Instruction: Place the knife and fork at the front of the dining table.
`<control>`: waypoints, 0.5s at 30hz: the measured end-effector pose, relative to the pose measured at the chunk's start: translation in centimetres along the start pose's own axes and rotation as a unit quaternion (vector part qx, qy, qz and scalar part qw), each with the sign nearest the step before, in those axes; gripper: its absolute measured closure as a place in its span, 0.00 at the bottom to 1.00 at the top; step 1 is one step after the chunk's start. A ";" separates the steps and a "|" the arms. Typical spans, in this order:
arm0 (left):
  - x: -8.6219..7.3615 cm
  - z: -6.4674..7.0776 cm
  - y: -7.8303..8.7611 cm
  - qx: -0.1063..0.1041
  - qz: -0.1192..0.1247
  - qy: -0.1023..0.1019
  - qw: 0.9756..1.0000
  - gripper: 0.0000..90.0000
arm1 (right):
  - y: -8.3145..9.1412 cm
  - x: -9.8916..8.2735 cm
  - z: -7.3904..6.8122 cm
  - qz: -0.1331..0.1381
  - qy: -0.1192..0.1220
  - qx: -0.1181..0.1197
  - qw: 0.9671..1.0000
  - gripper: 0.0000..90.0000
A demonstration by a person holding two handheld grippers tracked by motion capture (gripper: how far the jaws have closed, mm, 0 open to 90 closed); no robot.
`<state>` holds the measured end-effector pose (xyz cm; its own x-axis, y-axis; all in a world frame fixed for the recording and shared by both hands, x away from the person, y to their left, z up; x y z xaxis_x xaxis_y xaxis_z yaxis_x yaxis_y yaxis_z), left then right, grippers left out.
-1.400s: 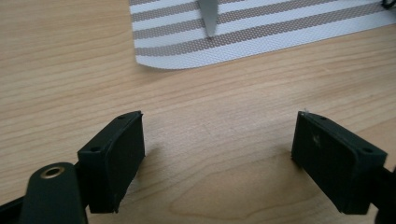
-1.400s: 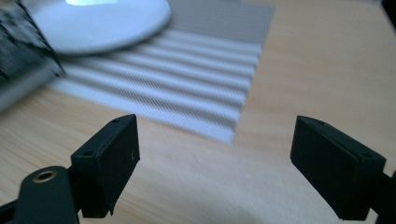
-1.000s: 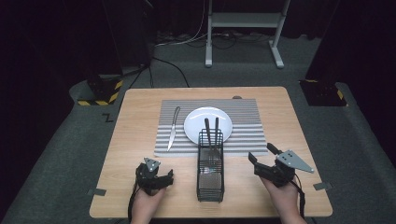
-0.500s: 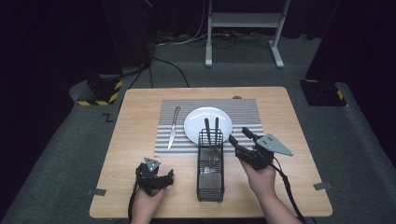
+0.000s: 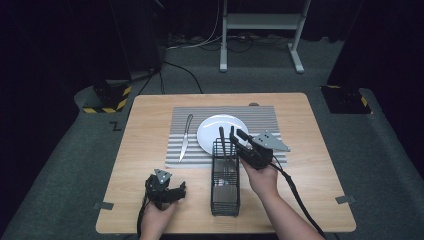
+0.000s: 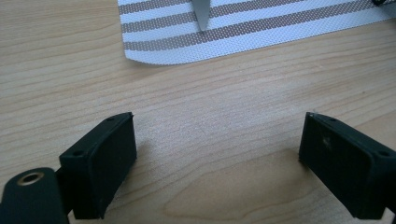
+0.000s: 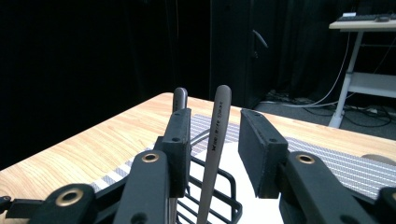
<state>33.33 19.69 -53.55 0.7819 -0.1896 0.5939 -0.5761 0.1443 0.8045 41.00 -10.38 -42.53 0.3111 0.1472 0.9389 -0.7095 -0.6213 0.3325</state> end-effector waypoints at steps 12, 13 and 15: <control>0.0 0.0 0.0 0.000 0.000 0.000 1.000 0.12 | -1.2 -0.1 0.1 -0.012 -0.008 -0.001 1.000 0.91; 0.0 0.0 0.0 0.000 0.000 0.000 1.000 0.12 | -1.2 -0.1 0.0 -0.011 -0.006 0.000 1.000 0.93; 0.0 0.0 0.0 0.000 0.000 0.000 1.000 0.12 | -1.0 -0.1 -0.2 -0.008 0.000 -0.001 1.000 0.96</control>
<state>33.33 19.69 -53.56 0.7820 -0.1895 0.5938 -0.5760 0.1445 0.8046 41.54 -9.64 -42.95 0.3234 0.1566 0.9332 -0.7053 -0.6176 0.3481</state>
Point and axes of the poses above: each handheld gripper's, and its own axes: y roughly backward along the jaws, x roughly out of its top, z roughly to its right, the point moved 1 cm from there along -y, roughly forward along the jaws, and after that the axes turned 10 degrees about -z, right-handed, at the moved point
